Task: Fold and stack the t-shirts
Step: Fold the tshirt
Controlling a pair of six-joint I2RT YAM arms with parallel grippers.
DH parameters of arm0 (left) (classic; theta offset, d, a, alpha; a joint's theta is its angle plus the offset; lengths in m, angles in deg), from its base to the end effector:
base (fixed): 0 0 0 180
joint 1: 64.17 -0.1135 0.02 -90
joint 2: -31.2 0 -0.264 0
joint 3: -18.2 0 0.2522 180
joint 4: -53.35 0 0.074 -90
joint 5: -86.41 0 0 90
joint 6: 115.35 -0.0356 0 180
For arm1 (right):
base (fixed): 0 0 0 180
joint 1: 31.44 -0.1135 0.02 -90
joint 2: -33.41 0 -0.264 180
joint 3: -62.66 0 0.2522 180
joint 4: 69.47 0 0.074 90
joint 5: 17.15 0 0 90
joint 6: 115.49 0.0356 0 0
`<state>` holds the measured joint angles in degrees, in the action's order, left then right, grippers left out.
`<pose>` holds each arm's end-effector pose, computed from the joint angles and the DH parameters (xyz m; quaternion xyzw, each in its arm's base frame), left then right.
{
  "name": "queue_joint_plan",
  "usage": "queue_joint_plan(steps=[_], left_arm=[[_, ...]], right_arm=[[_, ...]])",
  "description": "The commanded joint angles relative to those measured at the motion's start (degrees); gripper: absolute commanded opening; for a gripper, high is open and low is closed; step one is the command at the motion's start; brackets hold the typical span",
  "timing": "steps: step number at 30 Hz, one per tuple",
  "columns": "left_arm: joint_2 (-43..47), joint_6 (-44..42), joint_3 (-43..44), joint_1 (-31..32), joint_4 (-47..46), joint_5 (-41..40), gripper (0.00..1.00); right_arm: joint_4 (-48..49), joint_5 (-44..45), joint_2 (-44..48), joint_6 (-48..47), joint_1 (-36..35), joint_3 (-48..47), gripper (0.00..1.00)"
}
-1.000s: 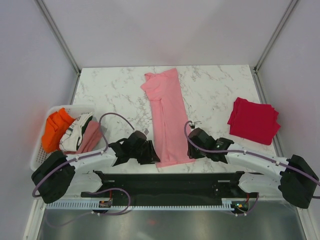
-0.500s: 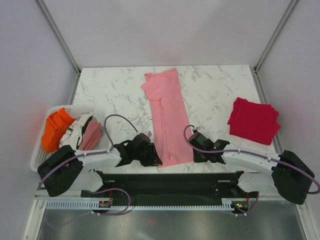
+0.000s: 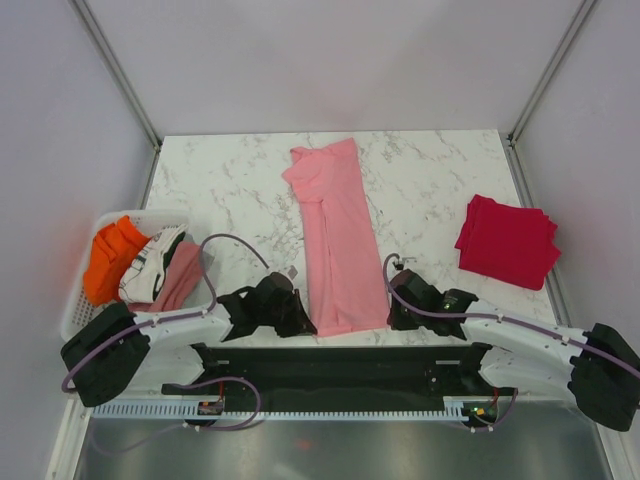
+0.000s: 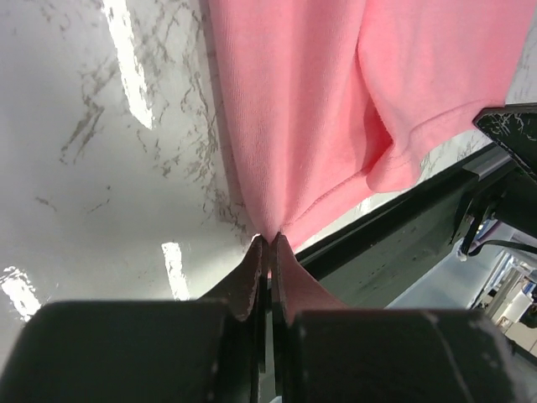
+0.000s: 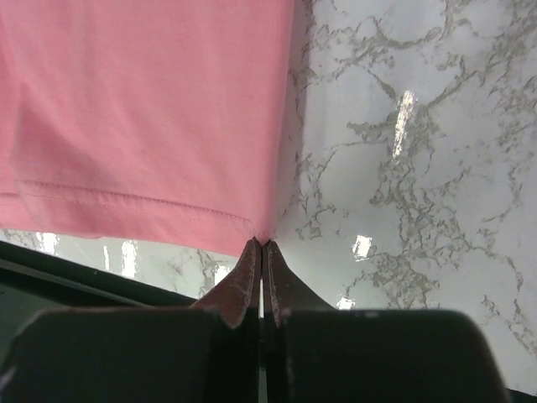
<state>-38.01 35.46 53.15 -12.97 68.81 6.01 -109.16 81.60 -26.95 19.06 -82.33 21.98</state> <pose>0.1240 -0.1637 0.1351 -0.0497 0.9347 -0.3284 0.1267 0.1193 0.1382 0.1641 -0.0331 0.9613 0.1454 0.2316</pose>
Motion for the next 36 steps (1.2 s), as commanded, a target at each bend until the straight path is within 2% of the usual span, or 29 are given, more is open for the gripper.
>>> queue_joint_plan(steps=[1,9,12,14,19,24,29,34,36], left_arm=[[4.0,1.9,-2.2,0.9,1.1,0.6,0.02],[11.8,3.4,-4.3,1.2,4.3,2.8,0.02],[13.7,2.3,-3.9,-2.1,4.5,5.3,0.02],[14.1,0.4,-3.3,-6.6,4.7,8.9,0.02],[14.3,-3.3,1.2,-13.7,7.2,11.6,0.02],[7.4,-6.7,6.0,-19.7,5.7,15.6,0.02],[-0.7,-9.8,14.7,-25.4,5.1,18.7,0.02],[-10.0,-11.8,24.5,-29.1,5.3,17.0,0.02],[-12.0,-12.5,27.8,-29.4,5.4,12.5,0.02]], right_arm=[[-0.9,-1.6,4.4,2.0,-0.4,1.2,0.00],[-3.3,-3.0,11.0,3.3,-0.8,0.0,0.00],[-4.2,-0.1,11.6,3.0,-0.8,-2.0,0.00],[-4.8,2.7,11.2,2.4,-0.8,-4.0,0.00],[-5.5,7.3,5.3,-0.6,1.1,-9.5,0.00],[-2.4,5.8,-2.5,-6.1,8.1,-16.5,0.00],[-1.1,3.8,-12.7,-9.5,12.8,-26.1,0.00],[0.0,2.5,-21.9,-11.9,16.0,-34.1,0.00],[0.0,4.1,-26.2,-12.3,17.0,-37.9,0.00]])
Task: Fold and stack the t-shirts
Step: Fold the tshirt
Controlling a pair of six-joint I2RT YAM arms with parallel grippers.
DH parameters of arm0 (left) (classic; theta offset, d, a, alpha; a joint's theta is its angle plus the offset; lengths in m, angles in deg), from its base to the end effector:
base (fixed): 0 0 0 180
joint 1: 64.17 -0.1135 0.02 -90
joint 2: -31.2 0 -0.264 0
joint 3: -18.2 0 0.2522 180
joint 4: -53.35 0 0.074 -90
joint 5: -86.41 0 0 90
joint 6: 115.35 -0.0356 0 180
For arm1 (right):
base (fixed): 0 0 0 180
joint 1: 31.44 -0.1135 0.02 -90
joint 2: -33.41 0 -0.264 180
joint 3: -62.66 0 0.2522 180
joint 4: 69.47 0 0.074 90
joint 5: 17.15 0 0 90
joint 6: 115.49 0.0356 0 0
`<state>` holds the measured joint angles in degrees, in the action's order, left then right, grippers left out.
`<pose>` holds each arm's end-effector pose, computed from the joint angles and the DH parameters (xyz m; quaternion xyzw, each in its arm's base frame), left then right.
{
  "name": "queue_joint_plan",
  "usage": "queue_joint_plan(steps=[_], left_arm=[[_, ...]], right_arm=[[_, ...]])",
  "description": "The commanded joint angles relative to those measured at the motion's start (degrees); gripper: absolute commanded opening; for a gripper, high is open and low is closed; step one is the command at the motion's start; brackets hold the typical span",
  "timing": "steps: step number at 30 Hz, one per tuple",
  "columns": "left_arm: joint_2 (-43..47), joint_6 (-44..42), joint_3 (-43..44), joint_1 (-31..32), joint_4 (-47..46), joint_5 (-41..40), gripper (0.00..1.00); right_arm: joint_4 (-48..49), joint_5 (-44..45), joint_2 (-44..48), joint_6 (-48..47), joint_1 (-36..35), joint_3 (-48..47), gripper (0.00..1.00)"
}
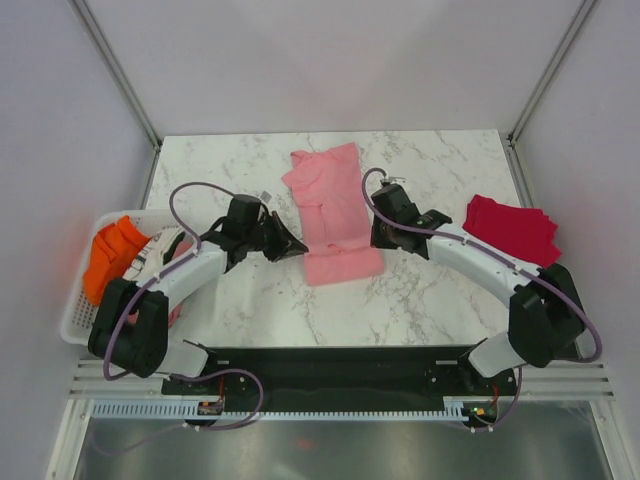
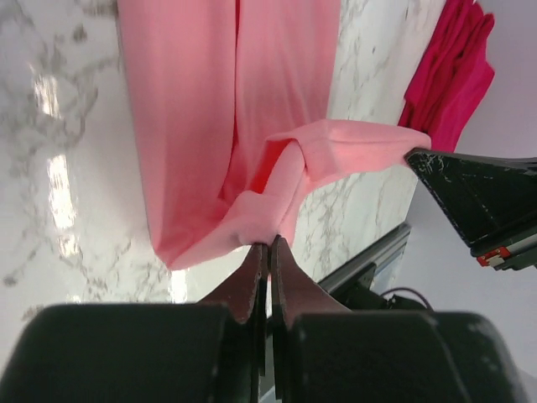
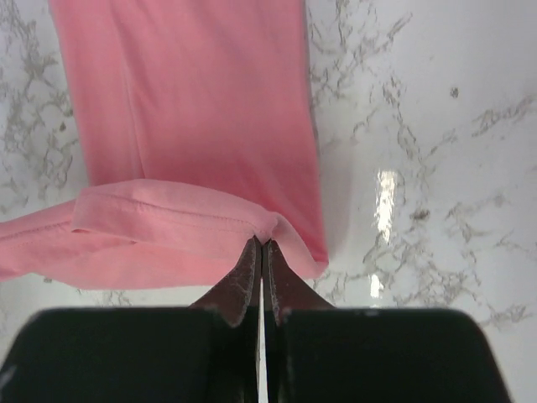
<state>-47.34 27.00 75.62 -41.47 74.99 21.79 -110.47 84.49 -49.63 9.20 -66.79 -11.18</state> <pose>0.2531 -0.1224 0.2093 -0.1436 0.8866 -0.3977 0.1874 0.2543 0.1716 0.2516 0.0291 0.9356 0.1162 0.3320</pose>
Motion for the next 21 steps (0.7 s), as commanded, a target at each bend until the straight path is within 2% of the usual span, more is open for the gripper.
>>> queue_joint_plan(steps=[1,8,15,16,17,18,19,21], left_arm=[[-4.4,-4.4,6.4,-1.1,-0.6,-4.6,0.02],[-15.7,-4.9,16.4,-4.2,0.0,-3.8,0.02],[-27.3,-5.2,26.5,-7.4,0.6,-0.8,0.02],[-29.0,-5.7,27.8,-7.6,0.8,0.0,0.05],[-30.4,-5.9,30.3,-8.0,1.3,0.9,0.16],[-32.4,-6.0,31.2,-8.5,1.4,2.3,0.32],[-32.5,-6.4,31.6,-8.5,1.8,2.6,0.52],[-30.9,-7.0,29.3,-8.1,2.1,1.1,0.62]], right_arm=[[1.5,1.7,-4.9,-2.7,1.9,-7.4,0.00],[1.5,-1.8,-18.7,-4.7,6.9,-19.2,0.00],[1.8,-6.2,-27.5,-5.8,10.6,-28.1,0.00],[2.2,-7.2,-29.8,-6.2,10.7,-30.3,0.24],[2.3,-8.1,-30.9,-6.6,11.2,-31.4,0.48],[2.3,-8.6,-31.7,-6.8,11.4,-32.2,0.67],[2.5,-9.0,-32.1,-7.0,11.5,-32.2,0.74],[3.7,-9.5,-30.2,-7.4,11.8,-29.6,0.75]])
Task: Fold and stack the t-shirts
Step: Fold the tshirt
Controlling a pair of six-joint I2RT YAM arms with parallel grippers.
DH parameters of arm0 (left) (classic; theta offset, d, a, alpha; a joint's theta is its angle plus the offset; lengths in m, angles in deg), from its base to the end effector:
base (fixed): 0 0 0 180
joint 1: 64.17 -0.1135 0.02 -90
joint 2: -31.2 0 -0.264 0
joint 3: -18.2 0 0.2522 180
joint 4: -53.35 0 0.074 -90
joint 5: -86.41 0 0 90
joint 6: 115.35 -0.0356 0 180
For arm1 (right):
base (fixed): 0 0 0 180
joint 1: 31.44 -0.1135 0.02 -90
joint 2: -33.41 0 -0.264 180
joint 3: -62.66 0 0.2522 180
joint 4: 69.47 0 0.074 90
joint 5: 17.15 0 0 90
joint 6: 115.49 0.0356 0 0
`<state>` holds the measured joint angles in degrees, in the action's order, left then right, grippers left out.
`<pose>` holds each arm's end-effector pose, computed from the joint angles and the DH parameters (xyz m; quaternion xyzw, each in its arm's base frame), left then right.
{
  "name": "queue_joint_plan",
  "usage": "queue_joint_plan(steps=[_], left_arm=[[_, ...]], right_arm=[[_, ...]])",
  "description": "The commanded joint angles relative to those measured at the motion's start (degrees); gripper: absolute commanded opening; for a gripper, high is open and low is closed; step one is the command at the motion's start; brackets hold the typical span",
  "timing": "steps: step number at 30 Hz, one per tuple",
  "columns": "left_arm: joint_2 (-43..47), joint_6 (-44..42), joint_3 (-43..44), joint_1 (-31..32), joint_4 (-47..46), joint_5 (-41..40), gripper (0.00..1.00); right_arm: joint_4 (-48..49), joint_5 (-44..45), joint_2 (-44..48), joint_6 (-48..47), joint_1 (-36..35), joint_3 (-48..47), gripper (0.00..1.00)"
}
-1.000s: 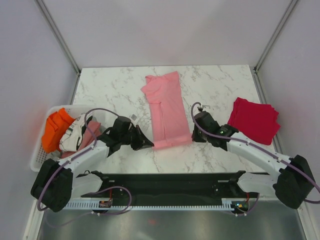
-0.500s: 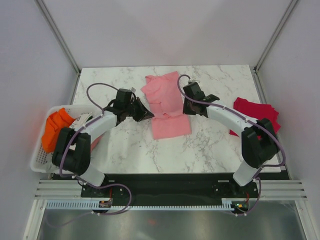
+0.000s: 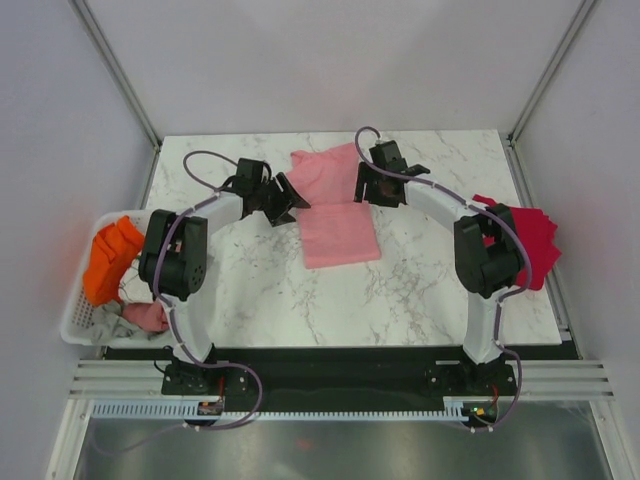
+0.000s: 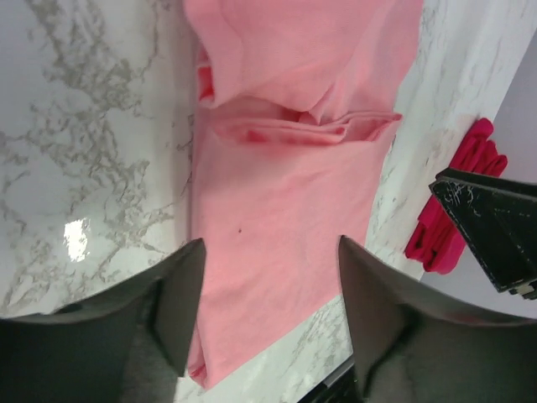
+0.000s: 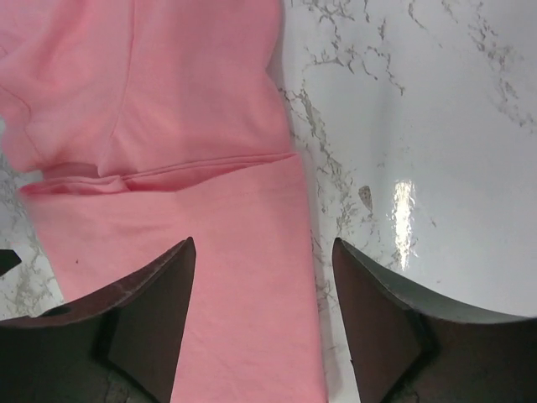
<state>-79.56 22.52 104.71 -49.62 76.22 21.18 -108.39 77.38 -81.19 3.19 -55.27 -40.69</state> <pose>0.3988 -0.1189 0.1789 -0.1855 0.8935 -0.3557 0.2019 0.4104 0.1782 0.2203 0.0532 0.9381 0.1172 0.3217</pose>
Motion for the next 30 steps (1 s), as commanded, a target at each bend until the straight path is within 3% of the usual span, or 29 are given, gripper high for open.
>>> queue_joint_plan(steps=[1,6,10,15,23,30], left_arm=[[4.5,-3.4,-1.3,0.4,1.0,0.5,0.76],[15.4,-3.5,-14.8,4.1,-0.3,-4.1,0.77],[18.6,-1.8,-21.3,7.8,-3.1,-4.1,0.69],[18.2,-1.6,-25.5,8.7,-5.4,-4.3,0.62],[20.1,-1.8,-31.4,9.2,-11.3,-3.9,0.61],[19.7,-1.3,-31.5,9.6,-12.5,-3.9,0.56]], right_arm=[[4.5,-2.5,5.0,-1.4,0.4,5.2,0.74],[11.7,-6.2,16.6,-0.7,0.5,22.9,0.65],[16.0,-11.3,21.8,0.6,0.5,34.5,0.54],[18.6,-12.9,23.1,0.7,0.6,39.9,0.54],[22.8,-11.6,24.9,-1.4,0.5,44.9,0.56],[24.5,-11.5,26.3,-0.6,0.7,45.6,0.53]])
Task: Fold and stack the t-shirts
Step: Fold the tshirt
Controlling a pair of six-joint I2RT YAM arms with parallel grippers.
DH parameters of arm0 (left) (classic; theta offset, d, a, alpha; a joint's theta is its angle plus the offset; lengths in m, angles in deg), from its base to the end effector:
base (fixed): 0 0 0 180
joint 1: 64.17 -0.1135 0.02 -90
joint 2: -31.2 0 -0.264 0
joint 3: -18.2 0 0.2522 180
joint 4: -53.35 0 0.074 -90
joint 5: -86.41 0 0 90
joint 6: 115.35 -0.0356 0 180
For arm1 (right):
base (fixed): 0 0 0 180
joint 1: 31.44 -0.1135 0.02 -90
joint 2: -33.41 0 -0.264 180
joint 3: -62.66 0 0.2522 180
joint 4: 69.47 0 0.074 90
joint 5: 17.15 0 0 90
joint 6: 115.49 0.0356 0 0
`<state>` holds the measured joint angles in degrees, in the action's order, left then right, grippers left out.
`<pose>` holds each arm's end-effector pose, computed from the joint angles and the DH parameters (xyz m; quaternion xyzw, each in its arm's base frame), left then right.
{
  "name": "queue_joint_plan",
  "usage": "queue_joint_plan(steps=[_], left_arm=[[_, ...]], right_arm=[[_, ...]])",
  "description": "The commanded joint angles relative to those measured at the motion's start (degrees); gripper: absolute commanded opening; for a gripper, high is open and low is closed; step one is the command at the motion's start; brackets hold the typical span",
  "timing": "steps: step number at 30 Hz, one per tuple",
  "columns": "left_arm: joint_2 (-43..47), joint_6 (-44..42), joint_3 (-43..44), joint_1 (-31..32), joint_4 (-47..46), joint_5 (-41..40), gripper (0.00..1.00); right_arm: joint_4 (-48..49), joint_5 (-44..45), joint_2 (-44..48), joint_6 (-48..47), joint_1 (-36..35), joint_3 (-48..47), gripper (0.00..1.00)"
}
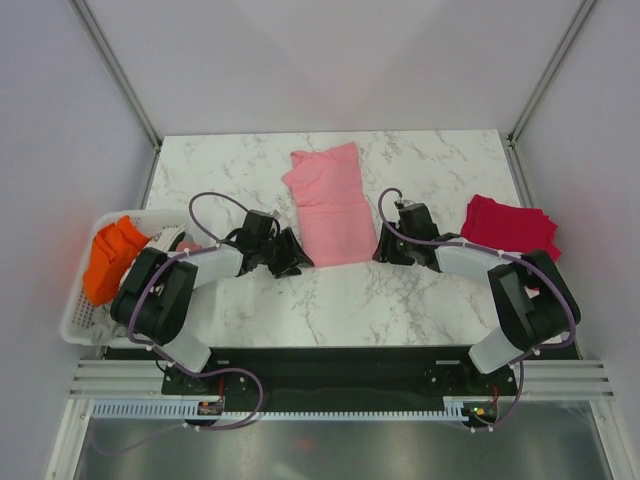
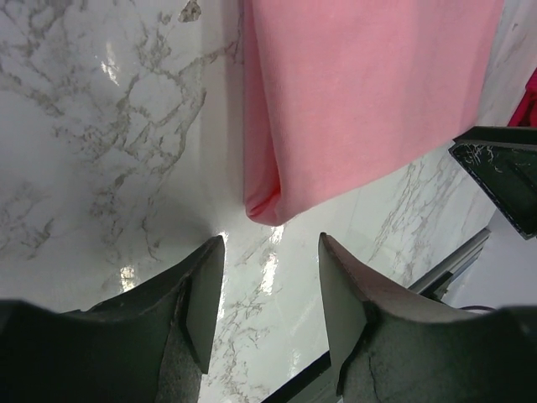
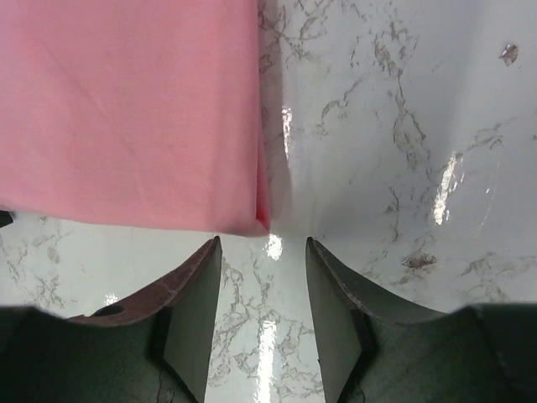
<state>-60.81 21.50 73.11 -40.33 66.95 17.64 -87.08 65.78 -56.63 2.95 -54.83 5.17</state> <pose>0.2676 -0.1324 0.1423 -0.1239 0.9194 -0.3327 0.1692 0.2762 0.1242 0.1579 0.0204 0.9384 0.2008 0.2805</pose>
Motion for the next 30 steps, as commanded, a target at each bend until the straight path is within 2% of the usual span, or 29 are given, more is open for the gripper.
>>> queue_joint_plan(steps=[1,9,20,23,24,25,26,27,30], left_arm=[[0.7,-0.2,0.2,0.3,-3.3,-0.4,0.56],[-1.3,0.8,1.7,0.6,-3.5,-0.7,0.54],[-3.9,1.8,3.9,0.6,-3.0,-2.4,0.45],[-4.5,1.8,4.0,0.6,-3.1,-2.3,0.36],[-4.5,1.8,4.0,0.6,-3.2,-2.2,0.31],[-4.7,1.8,4.1,0.6,-3.3,-2.1,0.26],[-5.2,1.3,4.2,0.6,-3.7,-1.6,0.20],[-5.5,1.1,4.4,0.6,-4.0,-0.9,0.02],[-4.9,0.5,4.2,0.6,-3.6,1.4,0.02]], right_arm=[[3.2,-0.1,1.5,-0.1,0.4,-0.4,0.52],[3.3,-3.6,-2.8,1.3,0.9,-2.7,0.48],[3.4,-4.9,-5.3,2.4,1.0,-4.3,0.25],[3.3,-5.5,-5.3,2.1,1.0,-4.4,0.19],[3.4,-5.8,-5.4,1.9,1.0,-4.4,0.17],[3.4,-6.1,-5.5,1.8,0.9,-4.4,0.09],[3.4,-6.9,-5.5,1.8,1.1,-4.4,0.05],[3.4,-7.3,-5.5,1.7,1.1,-4.4,0.00],[1.8,-8.6,-4.5,1.7,0.9,-3.7,0.00]])
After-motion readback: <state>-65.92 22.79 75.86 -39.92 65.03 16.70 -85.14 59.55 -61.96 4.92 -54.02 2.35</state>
